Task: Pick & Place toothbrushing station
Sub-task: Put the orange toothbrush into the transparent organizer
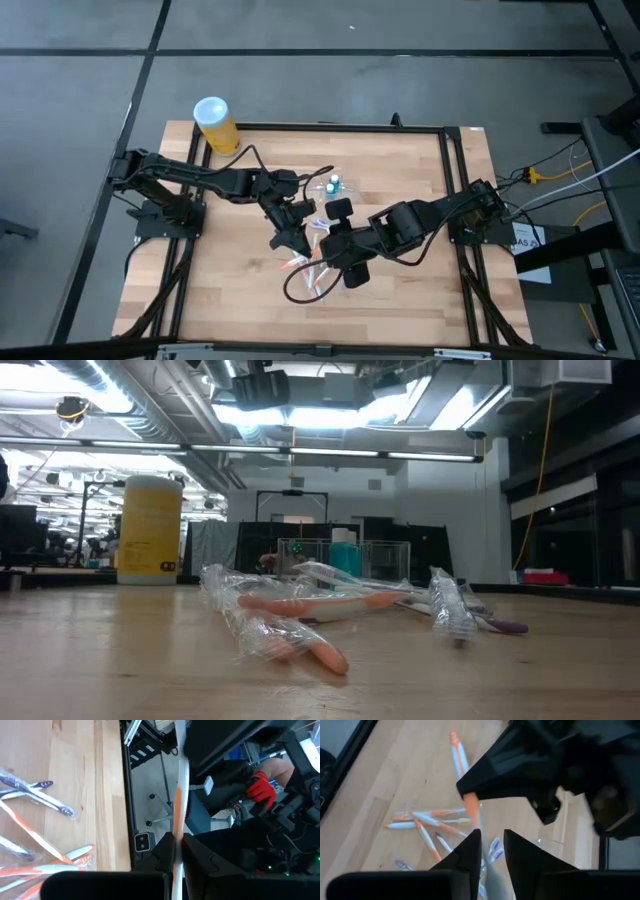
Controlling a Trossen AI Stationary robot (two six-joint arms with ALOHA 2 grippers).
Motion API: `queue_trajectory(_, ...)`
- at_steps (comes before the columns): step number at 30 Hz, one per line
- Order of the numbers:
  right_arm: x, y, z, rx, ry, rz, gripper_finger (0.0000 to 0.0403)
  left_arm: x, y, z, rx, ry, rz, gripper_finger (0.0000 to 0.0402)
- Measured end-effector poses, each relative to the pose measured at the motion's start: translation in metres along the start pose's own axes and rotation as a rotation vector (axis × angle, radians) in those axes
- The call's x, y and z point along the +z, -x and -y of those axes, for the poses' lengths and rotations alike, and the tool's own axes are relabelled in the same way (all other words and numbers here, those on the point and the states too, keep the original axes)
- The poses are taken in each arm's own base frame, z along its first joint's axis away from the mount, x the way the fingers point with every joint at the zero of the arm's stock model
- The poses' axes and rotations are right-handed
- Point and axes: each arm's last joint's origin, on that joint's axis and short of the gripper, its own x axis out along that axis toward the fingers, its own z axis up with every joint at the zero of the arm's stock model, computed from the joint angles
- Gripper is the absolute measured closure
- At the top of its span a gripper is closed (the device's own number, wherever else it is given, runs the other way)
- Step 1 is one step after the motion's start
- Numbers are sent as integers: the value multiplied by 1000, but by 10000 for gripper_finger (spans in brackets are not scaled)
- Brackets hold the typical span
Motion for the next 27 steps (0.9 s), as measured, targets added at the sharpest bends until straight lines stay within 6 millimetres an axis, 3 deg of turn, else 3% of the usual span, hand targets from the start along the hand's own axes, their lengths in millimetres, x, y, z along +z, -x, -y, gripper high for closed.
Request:
queue_trajectory(16, 3, 6, 0, 5, -51, 27, 312, -4, 1, -7, 82, -15, -13, 389)
queue_trajectory(20, 9, 21, 3, -11, -85, 84, 312, -3, 4, -11, 106, -25, -13, 389)
queue_trajectory(23, 15, 43, 9, -65, -120, 147, 312, -2, 7, -16, 144, -34, -7, 389)
queue_trajectory(27, 10, 68, 10, -122, -177, 193, 312, 2, 16, -25, 215, -52, 28, 389)
